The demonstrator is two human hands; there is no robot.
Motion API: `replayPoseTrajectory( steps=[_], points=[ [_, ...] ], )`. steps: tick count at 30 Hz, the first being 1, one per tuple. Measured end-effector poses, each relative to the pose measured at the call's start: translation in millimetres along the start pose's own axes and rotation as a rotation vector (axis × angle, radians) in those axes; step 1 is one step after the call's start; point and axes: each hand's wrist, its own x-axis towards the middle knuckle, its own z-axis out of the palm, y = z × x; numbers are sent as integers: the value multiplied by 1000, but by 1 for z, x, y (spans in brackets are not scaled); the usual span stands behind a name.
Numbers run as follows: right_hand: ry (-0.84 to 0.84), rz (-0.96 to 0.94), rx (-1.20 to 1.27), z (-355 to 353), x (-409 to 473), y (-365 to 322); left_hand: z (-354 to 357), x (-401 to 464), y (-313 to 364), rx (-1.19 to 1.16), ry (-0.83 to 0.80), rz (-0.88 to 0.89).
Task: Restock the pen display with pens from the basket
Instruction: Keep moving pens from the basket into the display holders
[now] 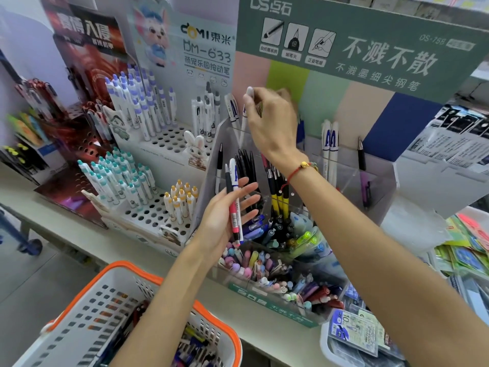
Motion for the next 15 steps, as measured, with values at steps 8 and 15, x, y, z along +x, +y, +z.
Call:
replayPoseTrajectory(
  steps=[8, 15],
  points=[
    [-171, -116, -368, -15, 10, -15, -2, -2, 3, 54, -36, 5],
    [-673, 135, -45, -45, -50, -18, 0, -1, 5, 18, -47, 39]
  ],
)
